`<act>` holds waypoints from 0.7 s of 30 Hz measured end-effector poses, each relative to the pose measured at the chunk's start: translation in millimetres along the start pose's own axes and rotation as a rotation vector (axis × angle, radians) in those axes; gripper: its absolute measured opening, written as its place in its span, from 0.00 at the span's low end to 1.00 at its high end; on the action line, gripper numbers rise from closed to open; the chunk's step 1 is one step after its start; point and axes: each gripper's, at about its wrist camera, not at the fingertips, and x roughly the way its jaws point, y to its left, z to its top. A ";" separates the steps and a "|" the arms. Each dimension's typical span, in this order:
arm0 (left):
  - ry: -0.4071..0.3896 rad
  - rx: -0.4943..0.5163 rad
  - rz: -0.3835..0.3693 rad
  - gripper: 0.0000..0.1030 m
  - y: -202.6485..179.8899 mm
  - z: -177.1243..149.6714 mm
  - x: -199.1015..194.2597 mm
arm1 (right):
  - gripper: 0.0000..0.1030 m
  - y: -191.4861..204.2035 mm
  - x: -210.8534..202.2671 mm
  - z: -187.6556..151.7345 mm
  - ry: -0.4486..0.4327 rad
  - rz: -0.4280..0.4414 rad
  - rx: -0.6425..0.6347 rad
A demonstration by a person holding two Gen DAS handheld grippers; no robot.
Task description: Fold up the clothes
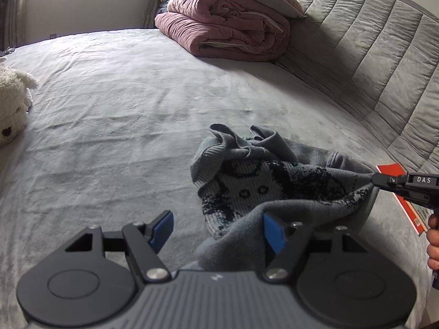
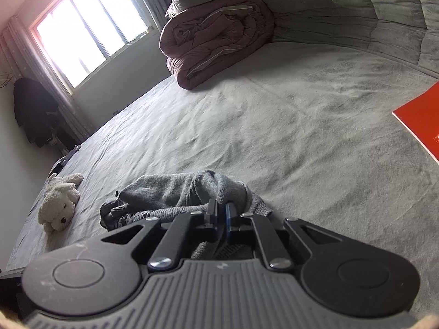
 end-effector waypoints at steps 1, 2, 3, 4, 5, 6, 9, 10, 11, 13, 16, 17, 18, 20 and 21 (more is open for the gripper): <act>0.001 -0.011 -0.003 0.70 1.2 1.6 2.3 | 0.07 -2.3 0.4 0.2 0.005 -0.010 0.003; 0.005 -0.026 -0.009 0.70 3.2 2.8 5.7 | 0.07 -3.8 1.3 0.2 0.010 -0.018 0.006; 0.010 -0.037 -0.014 0.70 4.7 3.7 9.5 | 0.07 -5.2 2.3 0.3 0.015 -0.026 0.008; 0.016 -0.043 -0.017 0.70 6.6 5.1 15.2 | 0.07 -5.5 2.6 -0.2 0.019 -0.040 0.001; 0.024 -0.047 -0.017 0.70 8.5 7.3 22.0 | 0.07 -5.4 3.3 -0.7 0.026 -0.048 -0.001; 0.031 -0.052 -0.014 0.70 9.8 9.1 27.5 | 0.07 -5.3 4.0 -1.2 0.032 -0.056 -0.004; 0.051 -0.064 -0.003 0.69 13.4 18.4 47.8 | 0.07 -4.2 6.0 -2.1 0.048 -0.072 -0.010; 0.049 -0.070 0.005 0.69 14.4 22.7 53.9 | 0.07 -3.4 6.5 -2.3 0.050 -0.075 -0.014; 0.049 -0.077 0.013 0.68 15.3 27.0 59.9 | 0.07 -2.5 7.0 -2.6 0.052 -0.077 -0.018; 0.053 -0.104 0.026 0.65 18.7 33.7 70.2 | 0.07 -0.8 8.1 -3.1 0.057 -0.083 -0.027; 0.062 -0.197 0.012 0.22 29.9 36.7 83.4 | 0.07 1.4 13.1 -5.7 0.073 -0.102 -0.039; 0.069 -0.237 0.003 0.02 33.9 35.6 86.3 | 0.07 1.5 15.0 -6.2 0.079 -0.103 -0.040; 0.056 -0.249 0.026 0.02 35.5 34.9 84.2 | 0.07 1.6 16.9 -6.8 0.086 -0.103 -0.040; 0.031 -0.273 0.071 0.02 38.6 33.4 79.7 | 0.07 3.9 19.4 -7.5 0.091 -0.098 -0.045; 0.016 -0.288 0.079 0.02 41.3 32.6 74.0 | 0.07 5.2 20.4 -7.7 0.093 -0.095 -0.048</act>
